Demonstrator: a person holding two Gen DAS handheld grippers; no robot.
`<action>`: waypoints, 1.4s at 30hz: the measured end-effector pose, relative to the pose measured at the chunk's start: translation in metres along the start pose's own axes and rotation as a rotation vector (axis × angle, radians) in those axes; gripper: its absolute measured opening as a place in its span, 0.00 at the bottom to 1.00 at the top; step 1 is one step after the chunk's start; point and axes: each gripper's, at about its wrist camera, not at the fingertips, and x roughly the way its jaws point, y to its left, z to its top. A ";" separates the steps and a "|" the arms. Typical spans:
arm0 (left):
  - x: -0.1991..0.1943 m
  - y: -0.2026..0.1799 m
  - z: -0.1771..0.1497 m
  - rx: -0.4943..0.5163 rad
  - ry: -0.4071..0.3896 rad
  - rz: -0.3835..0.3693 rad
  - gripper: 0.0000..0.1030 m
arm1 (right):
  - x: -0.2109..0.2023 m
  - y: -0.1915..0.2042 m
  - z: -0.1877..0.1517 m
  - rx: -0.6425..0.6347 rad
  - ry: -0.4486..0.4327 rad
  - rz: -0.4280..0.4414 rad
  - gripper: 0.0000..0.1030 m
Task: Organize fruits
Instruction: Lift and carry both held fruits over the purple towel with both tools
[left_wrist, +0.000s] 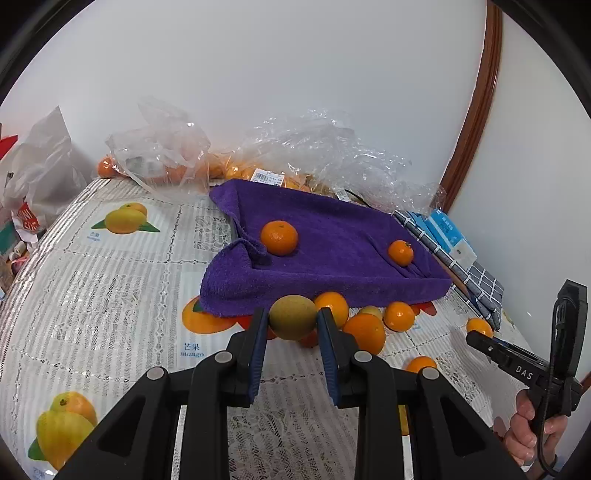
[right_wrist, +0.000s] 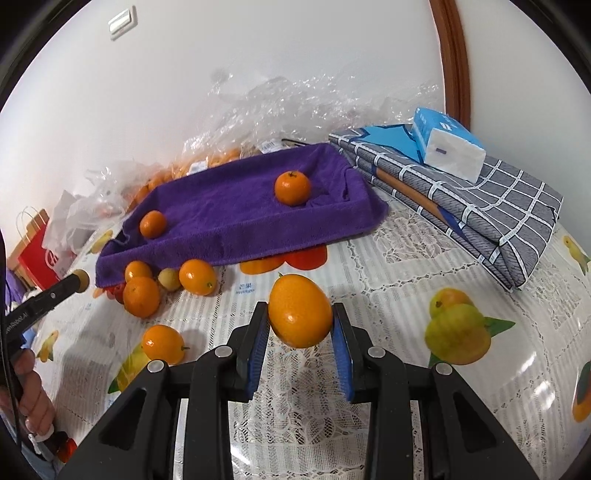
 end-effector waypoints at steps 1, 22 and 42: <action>-0.001 0.000 0.000 0.002 -0.008 0.002 0.26 | -0.002 -0.001 0.000 0.006 -0.009 0.001 0.32; -0.037 -0.010 0.052 -0.044 -0.113 0.028 0.26 | -0.023 -0.002 0.076 -0.056 -0.133 0.011 0.32; 0.069 -0.003 0.069 -0.077 -0.037 0.076 0.26 | 0.075 -0.027 0.121 0.067 -0.062 0.030 0.32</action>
